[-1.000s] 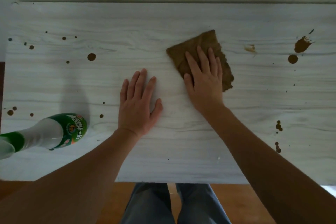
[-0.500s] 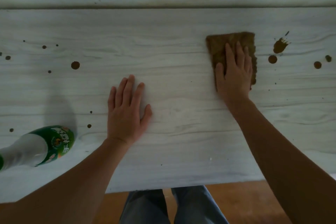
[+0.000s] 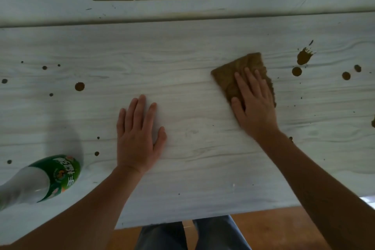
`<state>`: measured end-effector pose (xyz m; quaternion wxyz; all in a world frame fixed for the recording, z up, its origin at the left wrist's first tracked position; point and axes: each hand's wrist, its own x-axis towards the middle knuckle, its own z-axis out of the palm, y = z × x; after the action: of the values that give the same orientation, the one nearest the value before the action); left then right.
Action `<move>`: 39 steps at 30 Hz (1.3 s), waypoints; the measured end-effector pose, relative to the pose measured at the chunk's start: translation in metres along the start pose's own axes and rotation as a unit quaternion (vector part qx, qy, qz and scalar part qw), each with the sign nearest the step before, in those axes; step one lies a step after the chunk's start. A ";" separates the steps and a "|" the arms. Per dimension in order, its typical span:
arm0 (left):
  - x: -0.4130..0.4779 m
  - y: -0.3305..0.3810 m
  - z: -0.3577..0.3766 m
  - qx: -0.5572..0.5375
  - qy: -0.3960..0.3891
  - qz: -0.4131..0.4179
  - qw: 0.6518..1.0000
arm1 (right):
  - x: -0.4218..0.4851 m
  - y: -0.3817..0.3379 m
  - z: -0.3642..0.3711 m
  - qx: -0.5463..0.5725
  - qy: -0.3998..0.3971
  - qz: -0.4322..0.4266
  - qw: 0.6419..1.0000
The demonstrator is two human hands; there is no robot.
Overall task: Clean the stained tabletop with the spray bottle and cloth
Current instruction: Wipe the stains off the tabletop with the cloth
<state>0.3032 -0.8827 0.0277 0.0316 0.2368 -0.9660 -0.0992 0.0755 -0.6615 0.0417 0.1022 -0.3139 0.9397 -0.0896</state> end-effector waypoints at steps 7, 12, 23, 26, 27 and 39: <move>0.000 0.000 0.000 0.004 -0.012 -0.002 1.000 | 0.081 -0.053 0.009 0.027 0.053 0.192 0.980; 0.000 -0.001 0.001 0.002 -0.003 0.002 1.000 | 0.024 -0.106 0.030 0.031 0.039 -0.010 0.999; 0.000 -0.002 0.001 0.000 -0.012 0.000 1.000 | 0.088 -0.038 0.001 0.013 0.033 0.172 0.985; 0.000 -0.001 0.000 0.001 -0.018 -0.003 1.000 | 0.106 -0.078 0.008 -0.002 0.007 0.136 0.991; 0.000 -0.001 0.000 0.001 -0.020 -0.003 1.000 | 0.103 -0.091 0.012 -0.007 0.003 0.095 0.995; 0.000 -0.002 0.003 -0.001 0.003 0.002 1.000 | -0.020 -0.045 0.016 0.011 -0.021 -0.104 0.994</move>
<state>0.3042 -0.8837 0.0246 0.0348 0.2350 -0.9663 -0.0990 0.1207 -0.6862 0.0397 0.1158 -0.4110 0.8983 -0.1035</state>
